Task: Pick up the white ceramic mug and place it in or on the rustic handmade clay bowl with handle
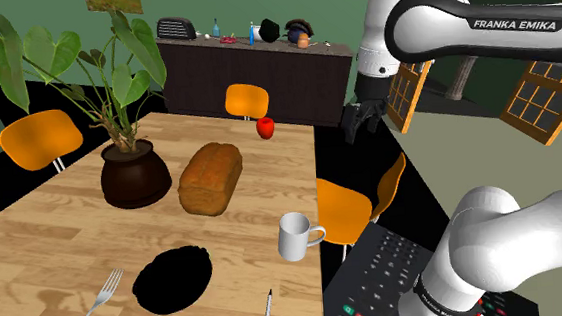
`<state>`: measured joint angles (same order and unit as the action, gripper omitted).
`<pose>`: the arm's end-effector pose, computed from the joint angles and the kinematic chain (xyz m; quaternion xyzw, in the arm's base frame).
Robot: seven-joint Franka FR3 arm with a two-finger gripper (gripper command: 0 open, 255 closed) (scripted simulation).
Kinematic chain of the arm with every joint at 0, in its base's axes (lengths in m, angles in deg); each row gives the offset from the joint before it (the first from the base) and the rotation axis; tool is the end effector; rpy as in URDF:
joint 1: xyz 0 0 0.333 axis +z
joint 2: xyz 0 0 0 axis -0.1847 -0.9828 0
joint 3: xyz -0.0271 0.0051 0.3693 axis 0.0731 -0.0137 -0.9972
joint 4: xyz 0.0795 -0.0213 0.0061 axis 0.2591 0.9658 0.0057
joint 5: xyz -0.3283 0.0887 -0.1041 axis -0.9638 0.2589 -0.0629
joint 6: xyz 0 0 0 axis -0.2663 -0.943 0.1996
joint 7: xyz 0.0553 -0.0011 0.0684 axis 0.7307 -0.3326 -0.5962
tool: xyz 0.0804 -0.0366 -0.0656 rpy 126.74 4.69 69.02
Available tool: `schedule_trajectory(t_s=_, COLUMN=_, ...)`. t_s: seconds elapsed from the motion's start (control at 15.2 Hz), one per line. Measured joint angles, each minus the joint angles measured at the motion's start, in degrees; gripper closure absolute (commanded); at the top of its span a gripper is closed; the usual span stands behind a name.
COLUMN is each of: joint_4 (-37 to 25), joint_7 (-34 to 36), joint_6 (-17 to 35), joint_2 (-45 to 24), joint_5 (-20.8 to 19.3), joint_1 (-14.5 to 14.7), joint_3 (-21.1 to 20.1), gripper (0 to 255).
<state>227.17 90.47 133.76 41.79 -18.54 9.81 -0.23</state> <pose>0.2267 -0.0416 0.6119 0.9935 -0.1089 0.0082 0.0318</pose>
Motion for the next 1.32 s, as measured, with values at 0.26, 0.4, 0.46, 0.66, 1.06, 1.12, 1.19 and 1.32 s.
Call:
schedule_trajectory(t_s=0.26, joint_4=3.22, joint_7=1.53, joint_6=3.13, joint_2=0.29, joint_5=1.15, joint_1=0.79, joint_3=-1.21, gripper=0)
schedule_trajectory(t_s=0.4, joint_4=5.86, joint_7=3.03, joint_6=6.24, joint_2=0.06, joint_5=2.29, joint_1=1.62, joint_3=-2.44, gripper=0)
schedule_trajectory(t_s=0.46, joint_4=7.24, joint_7=3.87, joint_6=7.88, joint_2=-0.07, joint_5=2.92, joint_1=2.10, joint_3=-3.16, gripper=0)
schedule_trajectory(t_s=0.66, joint_4=11.21, joint_7=5.92, joint_6=13.38, joint_2=-1.12, joint_5=4.54, joint_1=3.44, joint_3=-4.95, gripper=0)
schedule_trajectory(t_s=1.06, joint_4=17.42, joint_7=10.51, joint_6=25.45, joint_2=-5.91, joint_5=8.10, joint_1=6.65, joint_3=-9.30, gripper=0)
schedule_trajectory(t_s=1.12, joint_4=18.23, joint_7=11.15, joint_6=27.55, joint_2=-7.03, joint_5=8.59, joint_1=7.12, joint_3=-9.96, gripper=0)
schedule_trajectory(t_s=1.19, joint_4=18.54, joint_7=12.18, joint_6=29.50, joint_2=-8.45, joint_5=9.27, joint_1=7.81, joint_3=-10.98, gripper=0)
schedule_trajectory(t_s=1.32, joint_4=19.57, joint_7=13.48, joint_6=33.63, joint_2=-11.12, joint_5=10.14, joint_1=8.68, joint_3=-12.35, gripper=0)
